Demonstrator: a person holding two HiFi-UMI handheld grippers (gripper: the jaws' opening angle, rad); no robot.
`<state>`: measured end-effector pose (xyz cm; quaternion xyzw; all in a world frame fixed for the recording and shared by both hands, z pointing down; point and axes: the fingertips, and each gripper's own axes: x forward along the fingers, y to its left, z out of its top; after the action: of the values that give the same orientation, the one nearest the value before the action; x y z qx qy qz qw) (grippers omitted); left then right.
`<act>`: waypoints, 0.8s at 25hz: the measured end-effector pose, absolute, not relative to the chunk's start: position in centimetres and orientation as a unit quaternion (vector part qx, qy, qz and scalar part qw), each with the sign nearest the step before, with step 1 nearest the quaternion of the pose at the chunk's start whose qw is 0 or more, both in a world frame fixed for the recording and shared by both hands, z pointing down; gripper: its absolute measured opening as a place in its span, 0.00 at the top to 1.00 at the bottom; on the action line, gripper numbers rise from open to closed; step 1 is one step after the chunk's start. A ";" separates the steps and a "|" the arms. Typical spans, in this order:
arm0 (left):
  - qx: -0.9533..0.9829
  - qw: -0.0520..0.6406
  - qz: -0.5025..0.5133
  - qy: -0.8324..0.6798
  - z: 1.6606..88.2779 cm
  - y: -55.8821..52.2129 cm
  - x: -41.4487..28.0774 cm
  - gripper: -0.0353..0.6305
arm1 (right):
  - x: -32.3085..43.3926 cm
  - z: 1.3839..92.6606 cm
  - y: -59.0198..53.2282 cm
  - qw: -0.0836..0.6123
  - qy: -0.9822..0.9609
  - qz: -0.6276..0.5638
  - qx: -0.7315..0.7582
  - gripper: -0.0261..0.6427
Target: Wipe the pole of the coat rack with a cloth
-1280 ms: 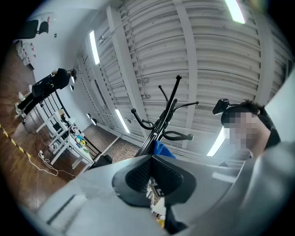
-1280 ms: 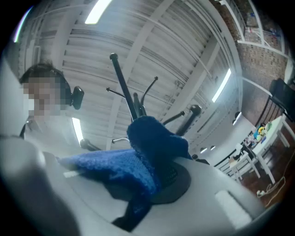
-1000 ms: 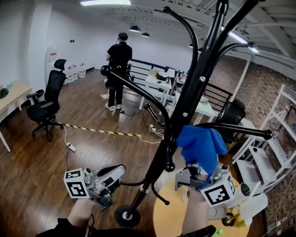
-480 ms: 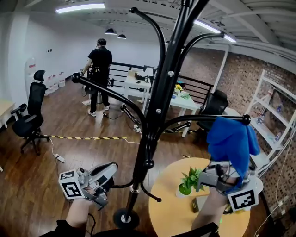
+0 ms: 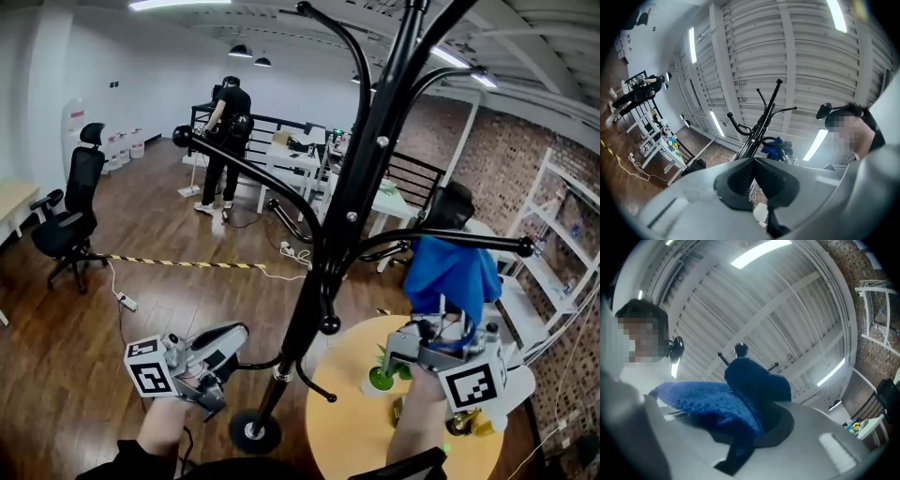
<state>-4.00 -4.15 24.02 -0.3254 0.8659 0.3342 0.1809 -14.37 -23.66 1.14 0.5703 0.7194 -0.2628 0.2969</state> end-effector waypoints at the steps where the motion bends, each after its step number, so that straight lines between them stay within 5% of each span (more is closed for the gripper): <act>1: -0.322 0.182 0.336 0.867 24.2 -3.8 -3.8 0.94 | -14.8 2.1 -22.0 0.277 0.723 -0.255 0.580 0.94; 14: -0.298 0.181 0.351 0.869 25.7 -2.6 -2.7 0.94 | -16.6 19.9 -13.2 0.079 0.783 -0.119 0.606 0.94; 20: -0.298 0.177 0.362 0.865 26.5 -2.7 -3.1 0.94 | -15.1 32.0 -13.1 -0.043 0.776 0.107 0.620 0.94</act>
<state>-3.10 -2.65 26.46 -0.2985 0.8651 0.3624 0.1769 -15.12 -13.11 32.03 0.6201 0.7760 0.1068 -0.0432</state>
